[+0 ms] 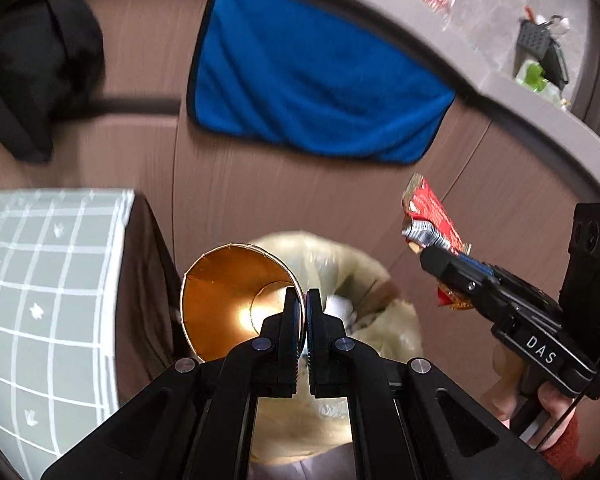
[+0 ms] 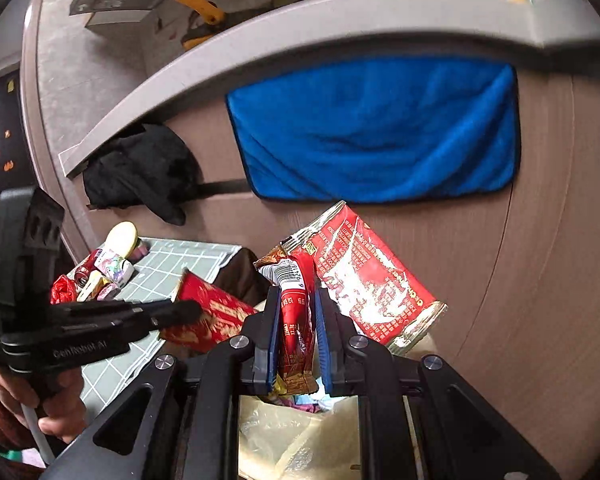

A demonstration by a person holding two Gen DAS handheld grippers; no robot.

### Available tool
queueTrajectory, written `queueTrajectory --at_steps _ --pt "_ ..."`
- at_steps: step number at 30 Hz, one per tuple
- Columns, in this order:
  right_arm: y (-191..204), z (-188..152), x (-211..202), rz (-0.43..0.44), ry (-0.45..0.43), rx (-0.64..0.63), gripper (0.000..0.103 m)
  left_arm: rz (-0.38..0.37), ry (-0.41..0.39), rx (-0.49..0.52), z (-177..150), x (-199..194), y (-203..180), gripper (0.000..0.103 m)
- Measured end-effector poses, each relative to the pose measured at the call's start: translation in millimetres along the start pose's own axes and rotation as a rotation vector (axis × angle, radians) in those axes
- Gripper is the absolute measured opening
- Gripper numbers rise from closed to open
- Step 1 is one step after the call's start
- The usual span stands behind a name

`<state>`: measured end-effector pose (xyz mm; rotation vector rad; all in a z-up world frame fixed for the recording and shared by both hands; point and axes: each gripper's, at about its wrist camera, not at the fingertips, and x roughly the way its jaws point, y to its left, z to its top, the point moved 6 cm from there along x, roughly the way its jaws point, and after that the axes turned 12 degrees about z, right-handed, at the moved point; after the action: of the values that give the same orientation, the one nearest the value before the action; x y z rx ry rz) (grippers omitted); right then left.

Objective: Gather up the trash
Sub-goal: 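Carry the red cup and red packet over the bin and release both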

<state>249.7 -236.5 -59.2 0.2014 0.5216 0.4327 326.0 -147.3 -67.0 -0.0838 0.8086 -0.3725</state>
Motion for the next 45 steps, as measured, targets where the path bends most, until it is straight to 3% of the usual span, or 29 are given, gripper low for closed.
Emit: queueTrajectory --at_steps 4,17,27,32,34,37,42,45 --pt "-13 -17 18 0.013 0.045 0.041 0.014 -0.003 0.080 -0.013 -13 25 -1 0.003" --pt "-44 -71 63 0.005 0.204 0.142 0.015 -0.001 0.226 0.007 -38 75 -9 0.005" --pt "-51 -81 73 -0.033 0.252 0.144 0.015 -0.026 0.271 0.016 -48 88 -16 0.009" --pt "-50 -82 69 -0.045 0.247 0.143 0.020 -0.080 0.262 -0.010 -45 76 -12 0.016" --pt "-50 -80 65 -0.049 0.237 0.147 0.028 -0.096 0.248 -0.019 -41 69 -10 0.038" --pt "-45 -75 55 -0.070 0.217 0.127 0.031 -0.098 0.201 -0.029 -32 55 -6 0.044" --pt "-32 -59 36 -0.112 0.162 0.082 0.032 -0.042 0.099 -0.027 -15 23 15 0.048" --pt "-21 -46 24 -0.128 0.117 0.058 0.032 0.036 0.042 -0.030 -11 -1 37 0.048"
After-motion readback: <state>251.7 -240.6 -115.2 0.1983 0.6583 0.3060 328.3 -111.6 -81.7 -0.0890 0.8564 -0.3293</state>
